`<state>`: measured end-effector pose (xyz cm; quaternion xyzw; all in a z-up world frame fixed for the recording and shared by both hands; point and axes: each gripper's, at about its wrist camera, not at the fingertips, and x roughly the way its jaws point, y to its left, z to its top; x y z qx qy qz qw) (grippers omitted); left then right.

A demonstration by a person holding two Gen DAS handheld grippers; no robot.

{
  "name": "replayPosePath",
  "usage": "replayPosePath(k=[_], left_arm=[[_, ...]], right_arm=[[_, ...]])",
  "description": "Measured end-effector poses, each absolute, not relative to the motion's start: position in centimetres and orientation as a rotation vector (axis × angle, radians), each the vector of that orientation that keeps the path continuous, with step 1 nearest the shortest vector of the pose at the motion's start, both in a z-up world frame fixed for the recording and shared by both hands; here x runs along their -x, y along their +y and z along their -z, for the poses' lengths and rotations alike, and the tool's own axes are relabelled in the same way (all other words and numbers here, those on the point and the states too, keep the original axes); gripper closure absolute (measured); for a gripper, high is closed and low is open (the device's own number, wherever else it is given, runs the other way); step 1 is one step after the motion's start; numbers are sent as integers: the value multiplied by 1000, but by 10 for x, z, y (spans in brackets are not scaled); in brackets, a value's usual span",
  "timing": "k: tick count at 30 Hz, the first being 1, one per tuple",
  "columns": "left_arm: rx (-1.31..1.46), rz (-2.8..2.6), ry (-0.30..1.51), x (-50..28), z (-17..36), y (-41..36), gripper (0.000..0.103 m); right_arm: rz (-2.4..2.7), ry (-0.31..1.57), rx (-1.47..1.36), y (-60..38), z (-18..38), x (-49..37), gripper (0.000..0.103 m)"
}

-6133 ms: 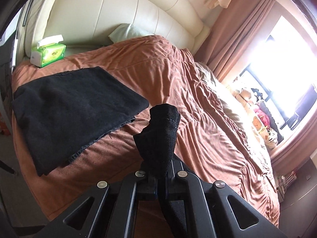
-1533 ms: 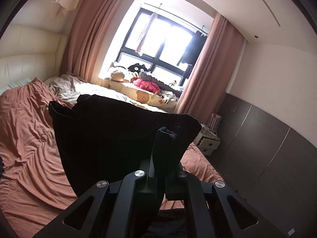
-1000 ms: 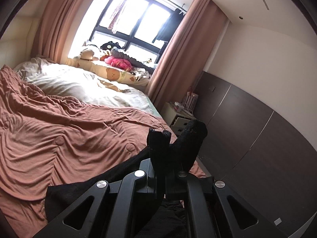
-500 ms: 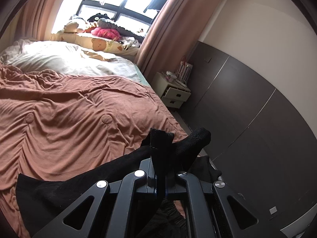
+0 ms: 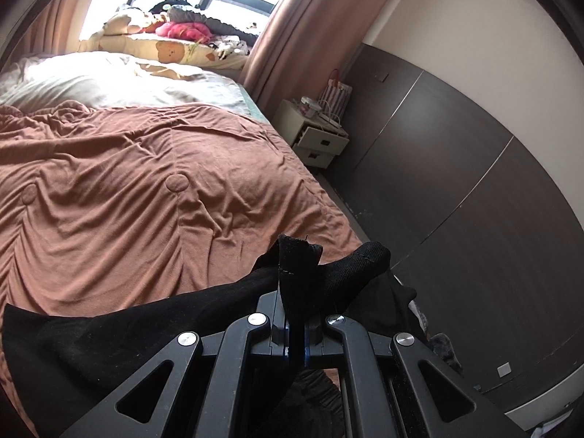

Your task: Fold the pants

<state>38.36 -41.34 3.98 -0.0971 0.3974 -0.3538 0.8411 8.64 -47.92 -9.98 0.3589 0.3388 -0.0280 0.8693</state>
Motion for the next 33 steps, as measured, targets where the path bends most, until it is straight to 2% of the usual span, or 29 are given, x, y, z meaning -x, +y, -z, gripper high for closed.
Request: replayPosePath(k=[8,15,28,33], left_arm=[[257,698,834,-406,-28,-416,99],[73,858,1000,-345,23,-446,99],[-53,946,1064,-266,44,-461,99],[-158,930,1128,-250,61,-465,95]], right_arm=[[87,717,-781,-488,106,-82,0],[94,705,-780,-492,104,-69,0],[71,679,-795,-494,102,-56,0],[58,660,-822,-498,102,-51,0]])
